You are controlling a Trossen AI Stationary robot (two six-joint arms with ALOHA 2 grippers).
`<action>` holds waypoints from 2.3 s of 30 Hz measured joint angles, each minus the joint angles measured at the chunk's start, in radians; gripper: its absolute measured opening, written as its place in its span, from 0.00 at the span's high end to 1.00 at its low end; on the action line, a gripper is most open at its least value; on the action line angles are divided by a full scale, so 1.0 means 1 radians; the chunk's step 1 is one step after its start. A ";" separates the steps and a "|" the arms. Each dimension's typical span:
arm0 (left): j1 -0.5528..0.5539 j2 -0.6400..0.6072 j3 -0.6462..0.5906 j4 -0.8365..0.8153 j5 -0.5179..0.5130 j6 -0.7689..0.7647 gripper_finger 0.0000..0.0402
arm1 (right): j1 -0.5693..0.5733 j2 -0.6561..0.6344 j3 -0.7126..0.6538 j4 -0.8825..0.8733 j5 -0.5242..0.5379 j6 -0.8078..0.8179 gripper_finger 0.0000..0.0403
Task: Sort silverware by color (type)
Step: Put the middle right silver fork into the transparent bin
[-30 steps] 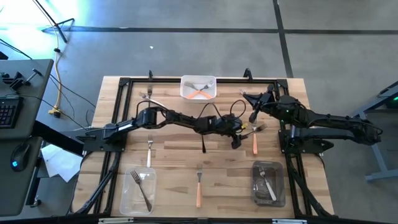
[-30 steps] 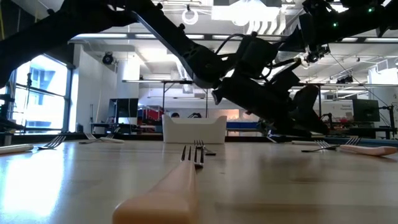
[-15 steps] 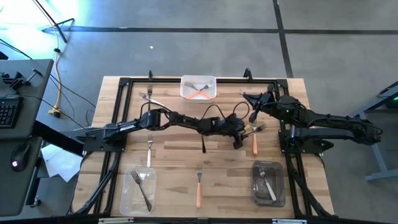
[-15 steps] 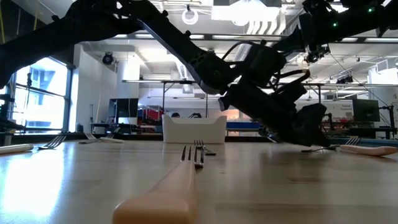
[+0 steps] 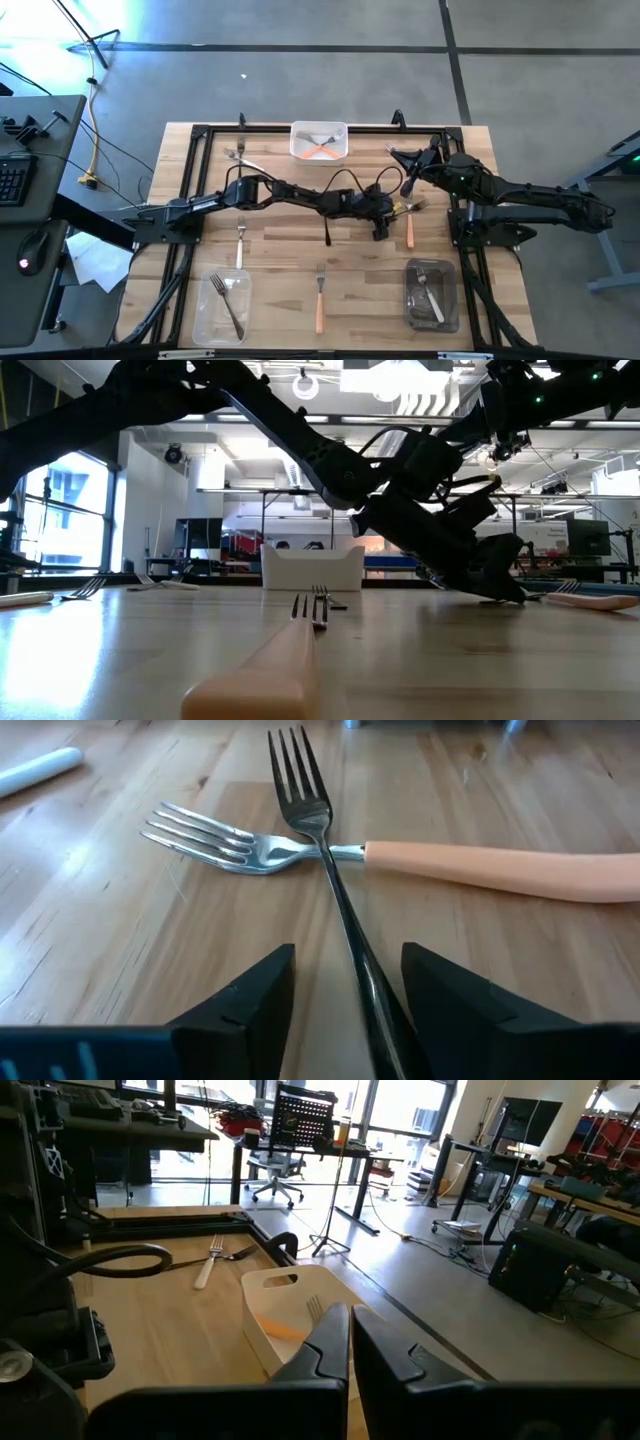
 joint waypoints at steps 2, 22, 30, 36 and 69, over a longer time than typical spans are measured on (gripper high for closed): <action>0.000 0.000 0.000 -0.006 0.001 0.008 0.59 | 0.000 0.000 0.000 0.000 0.000 0.000 1.00; 0.022 0.006 0.000 -0.076 0.015 0.098 0.98 | 0.000 0.000 0.000 0.000 -0.001 -0.005 1.00; 0.044 -0.037 -0.005 -0.115 0.008 0.088 1.00 | 0.000 0.000 0.000 0.000 -0.004 -0.007 1.00; 0.053 -0.063 -0.008 -0.146 0.004 0.096 1.00 | 0.000 0.000 0.000 0.000 -0.004 -0.008 1.00; 0.043 -0.072 -0.007 -0.083 0.031 -0.018 0.62 | 0.000 0.000 0.000 -0.007 0.000 -0.017 1.00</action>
